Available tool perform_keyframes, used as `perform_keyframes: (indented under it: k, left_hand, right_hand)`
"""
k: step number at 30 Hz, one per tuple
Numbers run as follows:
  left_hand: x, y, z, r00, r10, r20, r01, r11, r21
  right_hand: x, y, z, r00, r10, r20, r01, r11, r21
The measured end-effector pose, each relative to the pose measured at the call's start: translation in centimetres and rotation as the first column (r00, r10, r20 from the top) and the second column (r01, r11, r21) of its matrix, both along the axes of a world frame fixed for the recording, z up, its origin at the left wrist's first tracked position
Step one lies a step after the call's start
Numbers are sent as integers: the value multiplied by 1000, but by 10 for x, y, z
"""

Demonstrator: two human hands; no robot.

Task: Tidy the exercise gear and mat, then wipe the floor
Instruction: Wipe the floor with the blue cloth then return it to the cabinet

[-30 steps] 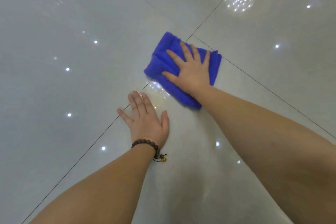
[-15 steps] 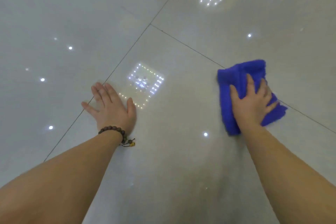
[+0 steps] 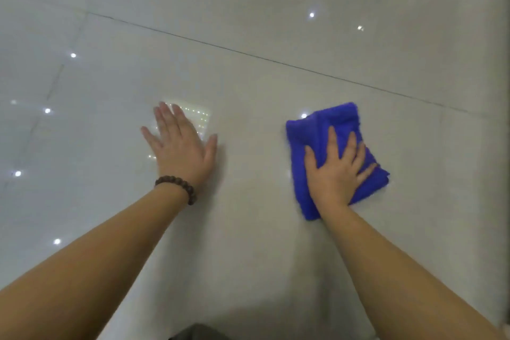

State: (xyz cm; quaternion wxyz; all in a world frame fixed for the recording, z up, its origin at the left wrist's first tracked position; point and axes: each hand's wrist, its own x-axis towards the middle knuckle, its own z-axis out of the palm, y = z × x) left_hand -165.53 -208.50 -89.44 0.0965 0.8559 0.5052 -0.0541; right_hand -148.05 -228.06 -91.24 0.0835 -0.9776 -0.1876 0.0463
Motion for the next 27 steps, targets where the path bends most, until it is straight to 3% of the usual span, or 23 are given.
perform_keyframes:
  k: [1, 2, 3, 5, 6, 7, 8, 11, 13, 19, 23, 27]
  left_hand:
    - [21, -25, -2, 997, -77, 1, 77, 997, -26]
    - [38, -46, -4, 990, -143, -10, 142, 989, -51]
    - [49, -64, -8, 980, -195, -29, 193, 978, -74]
    - [57, -85, -15, 965, -249, -85, 241, 966, -90]
    - [56, -89, -19, 962, -253, -105, 245, 966, -82]
    - [55, -90, -22, 961, -251, -113, 244, 967, -70]
    - [55, -90, -23, 961, -252, -116, 246, 967, -65]
    - [56, -90, -22, 960, -262, -104, 254, 964, -79]
    - [56, -90, -23, 962, -262, -83, 256, 964, -77]
    - [56, -90, -23, 962, -261, -84, 257, 965, -56]
    - [57, -92, -22, 959, -261, -107, 255, 965, -64]
    - [61, -91, -11, 960, -230, -161, 203, 965, -165]
  right_hand:
    - [-2, -14, -3, 981, 193, -6, -193, 980, -38]
    - [11, -35, -3, 964, 267, 4, -267, 961, -70]
    - [30, -61, 0, 979, 203, 16, -201, 977, -76]
    - [64, -118, 6, 969, -248, -21, 247, 969, -27]
    - [70, -136, 8, 876, -479, -57, 480, 877, 1]
    - [65, -140, 9, 789, -610, -71, 611, 791, -10]
    - [52, -135, 7, 775, -629, -55, 629, 777, -29]
    - [8, -110, 1, 949, -314, 4, 315, 949, -10]
    - [7, -117, -1, 989, -149, 9, 149, 988, -43]
    - [41, -143, 1, 957, -288, 31, 289, 956, -44]
    - [34, -131, -2, 964, -230, 135, 237, 971, -35]
    - [36, -124, 4, 978, -164, 131, 170, 985, -36]
